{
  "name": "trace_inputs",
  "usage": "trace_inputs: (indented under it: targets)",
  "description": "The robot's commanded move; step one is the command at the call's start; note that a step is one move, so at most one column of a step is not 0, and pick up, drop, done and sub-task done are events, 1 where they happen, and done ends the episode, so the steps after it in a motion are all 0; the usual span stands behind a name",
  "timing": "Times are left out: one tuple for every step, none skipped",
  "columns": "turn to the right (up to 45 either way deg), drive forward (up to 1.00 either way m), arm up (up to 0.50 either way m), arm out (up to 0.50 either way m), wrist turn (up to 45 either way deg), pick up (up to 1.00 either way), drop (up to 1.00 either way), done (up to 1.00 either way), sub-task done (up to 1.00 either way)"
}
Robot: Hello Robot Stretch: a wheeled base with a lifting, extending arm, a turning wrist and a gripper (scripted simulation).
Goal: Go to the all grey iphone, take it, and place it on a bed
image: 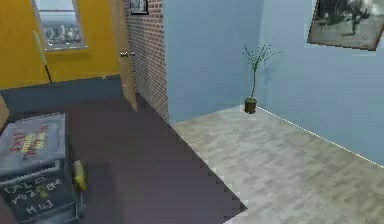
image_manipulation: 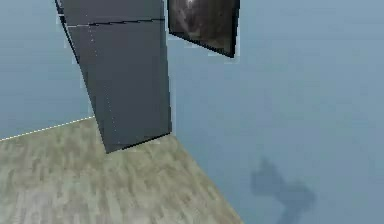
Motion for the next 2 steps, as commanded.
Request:
trace_inputs:
  targets:
    - [-12.0, 0.0, 0.0, 0.0, 0.0, 0.0, 0.0, 0.0, 0.0]
    - [0.0, 1.0, 0.0, 0.0, 0.0, 0.0, 0.0, 0.0, 0.0]
